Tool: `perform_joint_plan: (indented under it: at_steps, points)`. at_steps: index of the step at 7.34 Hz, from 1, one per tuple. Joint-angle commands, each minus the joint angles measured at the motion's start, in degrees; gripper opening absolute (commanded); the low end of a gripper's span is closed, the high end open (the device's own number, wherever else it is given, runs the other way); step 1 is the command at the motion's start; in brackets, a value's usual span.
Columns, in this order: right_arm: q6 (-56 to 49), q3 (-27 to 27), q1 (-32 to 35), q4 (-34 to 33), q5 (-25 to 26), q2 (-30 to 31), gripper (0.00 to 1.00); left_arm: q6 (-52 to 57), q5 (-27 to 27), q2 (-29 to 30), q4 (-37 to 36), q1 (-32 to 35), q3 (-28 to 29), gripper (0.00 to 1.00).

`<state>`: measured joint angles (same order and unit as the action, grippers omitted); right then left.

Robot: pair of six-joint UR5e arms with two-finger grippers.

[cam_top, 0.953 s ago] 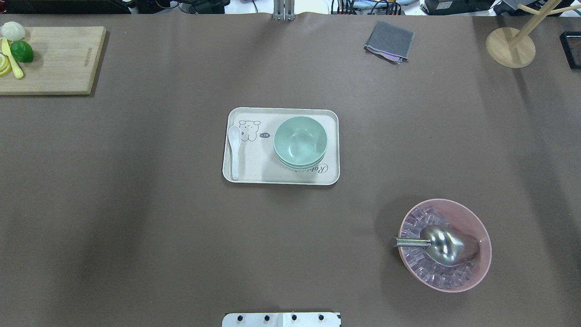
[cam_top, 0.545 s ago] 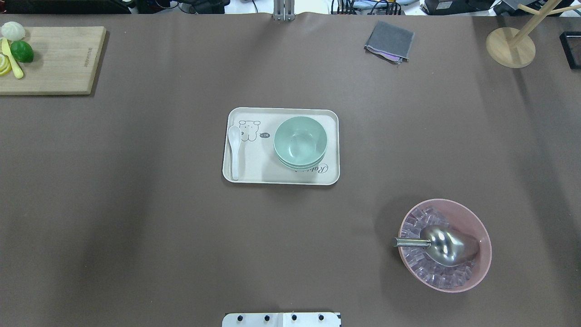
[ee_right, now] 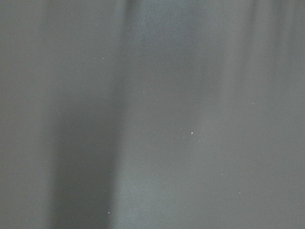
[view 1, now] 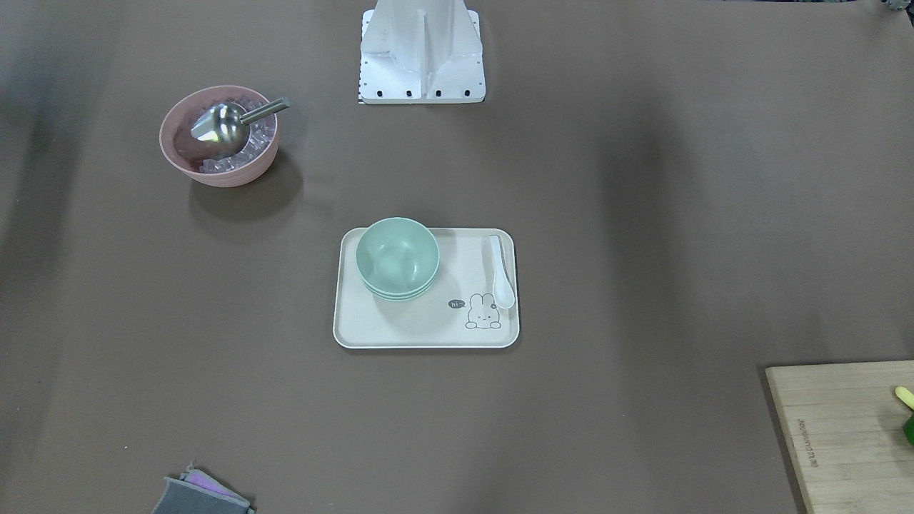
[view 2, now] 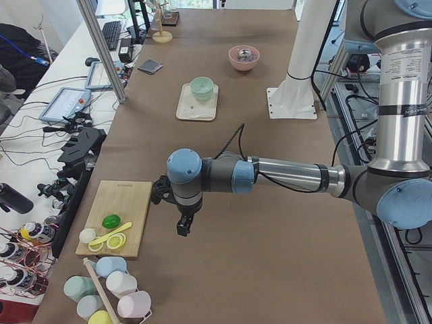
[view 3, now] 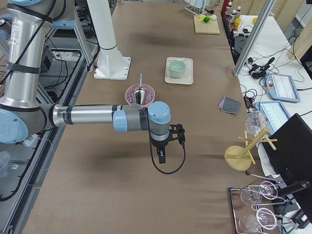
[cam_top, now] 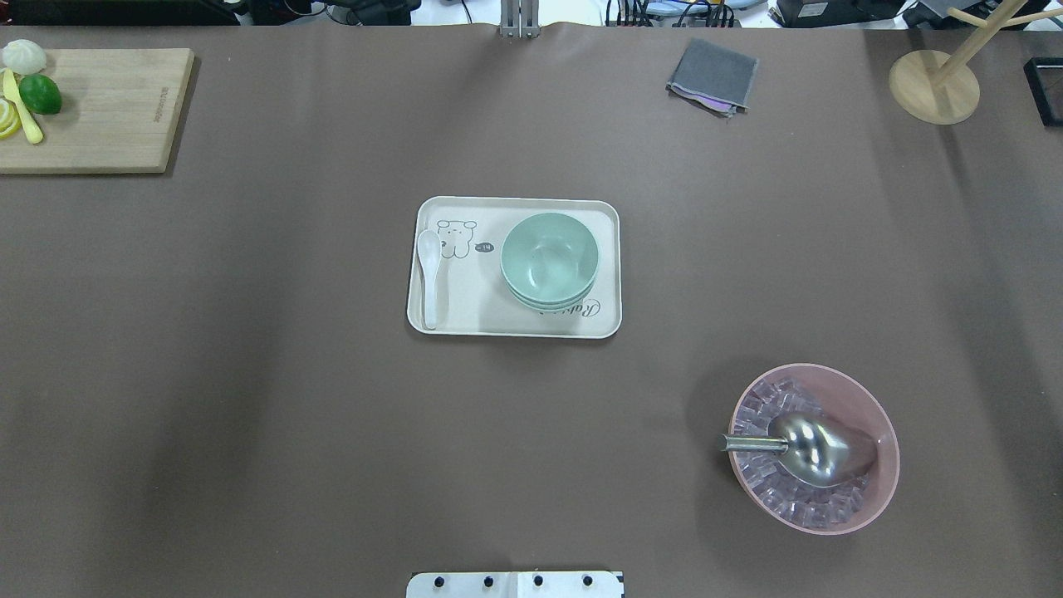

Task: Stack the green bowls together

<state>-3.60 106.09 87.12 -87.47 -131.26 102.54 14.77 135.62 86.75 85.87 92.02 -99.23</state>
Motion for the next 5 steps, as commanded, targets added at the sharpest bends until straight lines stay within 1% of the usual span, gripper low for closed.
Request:
perform_joint_plan:
  at_steps: [1,5]
  points:
    - [0.0,0.0,-0.02,-0.07,-0.05,0.03,1.0,0.0,0.0,0.0,0.0,0.0,0.0,0.98]
    - [0.09,-0.18,-0.02,-0.07,-0.05,0.03,1.0,0.0,0.0,0.09,0.0,-0.09,-0.35,0.98]
